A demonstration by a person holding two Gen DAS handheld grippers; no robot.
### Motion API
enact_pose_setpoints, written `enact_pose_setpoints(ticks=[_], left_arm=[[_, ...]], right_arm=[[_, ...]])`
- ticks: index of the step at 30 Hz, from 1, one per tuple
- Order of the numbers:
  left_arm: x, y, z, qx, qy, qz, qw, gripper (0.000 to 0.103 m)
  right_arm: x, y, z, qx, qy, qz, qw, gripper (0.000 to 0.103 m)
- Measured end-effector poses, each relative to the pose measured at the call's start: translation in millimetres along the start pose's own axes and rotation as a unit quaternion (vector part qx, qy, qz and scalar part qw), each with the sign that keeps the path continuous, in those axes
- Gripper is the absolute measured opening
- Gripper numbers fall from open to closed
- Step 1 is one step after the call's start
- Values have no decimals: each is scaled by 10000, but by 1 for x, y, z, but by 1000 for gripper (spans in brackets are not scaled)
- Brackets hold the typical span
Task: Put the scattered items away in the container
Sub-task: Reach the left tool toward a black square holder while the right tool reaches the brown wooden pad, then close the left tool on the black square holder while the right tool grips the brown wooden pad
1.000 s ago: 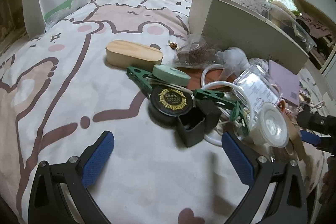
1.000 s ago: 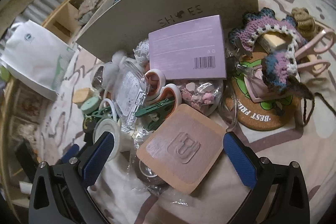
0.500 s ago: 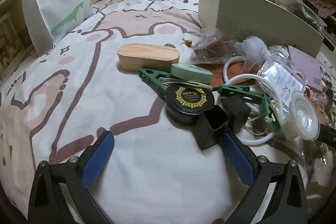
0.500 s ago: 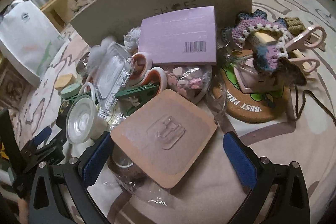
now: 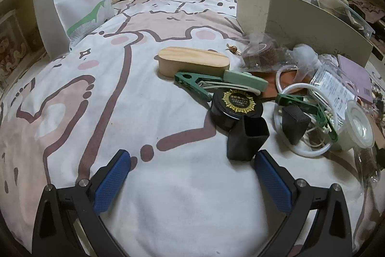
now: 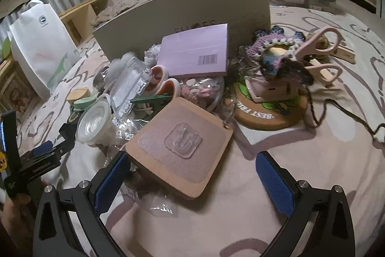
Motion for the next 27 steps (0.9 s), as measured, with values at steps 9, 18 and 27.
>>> enact_pose_setpoints(ticks=[9, 18, 27], left_arm=[[1, -3, 1, 336, -36, 137, 9993, 103], [0, -2, 3, 465, -205, 245, 9984, 103], [0, -2, 4, 517, -206, 249, 9981, 103]], right_arm=[[12, -12, 20, -178, -421, 290, 9985, 103], [-7, 0, 28, -128, -75, 242, 9996, 103], [9, -1, 2, -440, -749, 400, 9954, 103]])
Point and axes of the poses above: each gripper's, at about its wrist camera, not at the fingertips, and z roughly against the way its jaws point, x to its right, y to its top, the point moved 10 cm from there along -z, roughly the way its jaws point, and after that the axes turned 15 degrees about y, right-handed, at the moved point
